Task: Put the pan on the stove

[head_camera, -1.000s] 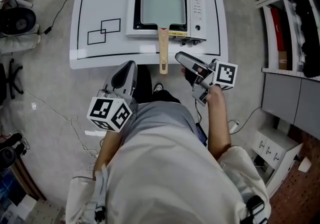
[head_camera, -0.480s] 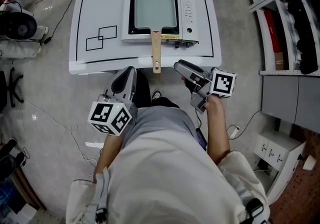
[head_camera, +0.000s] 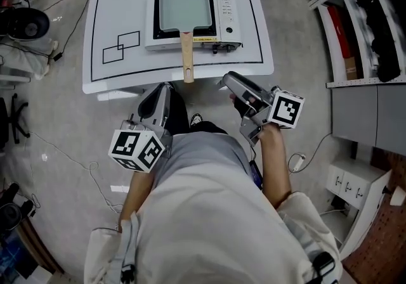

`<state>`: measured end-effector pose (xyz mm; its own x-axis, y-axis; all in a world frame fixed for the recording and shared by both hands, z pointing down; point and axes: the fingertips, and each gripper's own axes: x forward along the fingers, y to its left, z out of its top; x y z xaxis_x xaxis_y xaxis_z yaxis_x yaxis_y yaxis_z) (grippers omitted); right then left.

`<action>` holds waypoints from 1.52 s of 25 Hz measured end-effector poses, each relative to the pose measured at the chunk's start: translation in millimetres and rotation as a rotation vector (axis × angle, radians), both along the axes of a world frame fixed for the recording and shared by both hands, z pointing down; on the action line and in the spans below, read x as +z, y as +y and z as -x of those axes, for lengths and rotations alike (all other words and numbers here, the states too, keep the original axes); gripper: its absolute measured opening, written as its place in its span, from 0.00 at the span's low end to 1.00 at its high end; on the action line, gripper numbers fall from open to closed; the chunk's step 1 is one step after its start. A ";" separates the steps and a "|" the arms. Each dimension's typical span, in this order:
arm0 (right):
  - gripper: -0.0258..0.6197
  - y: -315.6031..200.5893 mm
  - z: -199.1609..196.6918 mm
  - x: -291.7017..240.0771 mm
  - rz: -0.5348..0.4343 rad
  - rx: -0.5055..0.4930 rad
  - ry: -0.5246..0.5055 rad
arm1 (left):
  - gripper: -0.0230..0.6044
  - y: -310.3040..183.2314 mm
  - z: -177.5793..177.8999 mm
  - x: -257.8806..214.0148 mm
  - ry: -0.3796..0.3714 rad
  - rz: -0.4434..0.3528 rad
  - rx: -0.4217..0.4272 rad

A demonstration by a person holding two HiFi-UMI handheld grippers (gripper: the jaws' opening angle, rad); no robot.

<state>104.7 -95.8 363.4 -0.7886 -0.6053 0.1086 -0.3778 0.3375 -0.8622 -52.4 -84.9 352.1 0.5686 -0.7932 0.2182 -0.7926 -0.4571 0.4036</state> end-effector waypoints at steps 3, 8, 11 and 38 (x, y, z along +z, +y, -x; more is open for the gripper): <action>0.29 8.6 -6.0 -9.7 -0.034 0.024 0.041 | 0.05 5.7 -1.9 -4.5 0.000 -0.006 0.001; 0.23 22.4 -14.9 -13.4 -0.099 0.061 0.188 | 0.05 12.2 -4.6 -8.2 0.000 -0.017 0.003; 0.20 32.5 -17.1 -13.5 -0.132 0.060 0.281 | 0.05 17.2 -6.1 -9.9 -0.004 -0.021 0.004; 0.05 48.2 -32.0 13.6 -0.178 0.035 0.650 | 0.05 28.5 -6.2 12.8 -0.086 0.050 -0.012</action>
